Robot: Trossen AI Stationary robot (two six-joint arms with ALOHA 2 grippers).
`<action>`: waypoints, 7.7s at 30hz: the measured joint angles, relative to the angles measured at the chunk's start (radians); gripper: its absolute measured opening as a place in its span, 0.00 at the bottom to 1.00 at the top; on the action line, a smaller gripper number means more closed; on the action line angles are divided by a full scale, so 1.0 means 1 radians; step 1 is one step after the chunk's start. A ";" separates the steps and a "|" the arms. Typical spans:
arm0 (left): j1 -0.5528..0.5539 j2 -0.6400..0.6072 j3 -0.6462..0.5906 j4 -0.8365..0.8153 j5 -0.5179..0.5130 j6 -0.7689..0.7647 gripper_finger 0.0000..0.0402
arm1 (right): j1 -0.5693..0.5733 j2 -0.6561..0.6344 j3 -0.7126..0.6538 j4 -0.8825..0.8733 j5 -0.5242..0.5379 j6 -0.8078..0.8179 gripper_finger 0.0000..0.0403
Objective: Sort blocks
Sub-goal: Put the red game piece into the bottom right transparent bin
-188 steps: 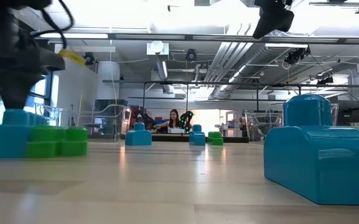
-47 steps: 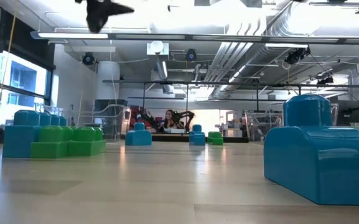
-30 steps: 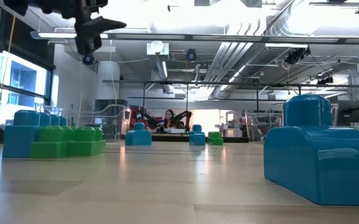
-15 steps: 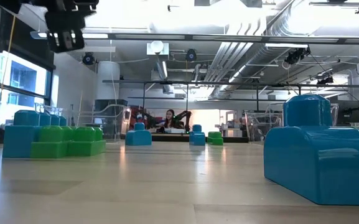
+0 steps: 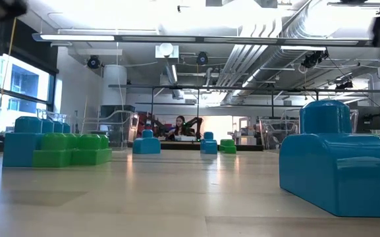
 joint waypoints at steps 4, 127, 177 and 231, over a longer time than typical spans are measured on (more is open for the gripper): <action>-0.020 0.133 0.000 -0.027 0.002 0.080 0.00 | -0.081 0.000 0.000 0.052 -0.003 -0.128 0.57; 0.108 0.394 -0.082 0.133 -0.182 -0.200 0.47 | -0.178 0.001 0.000 0.028 0.150 -0.278 0.57; 0.507 -0.005 0.026 0.430 -0.171 0.345 0.25 | -0.382 0.003 0.000 0.849 0.249 -0.901 0.57; 0.624 0.216 0.409 0.004 -0.153 0.632 0.55 | -0.402 0.041 0.000 0.702 0.174 -1.027 0.01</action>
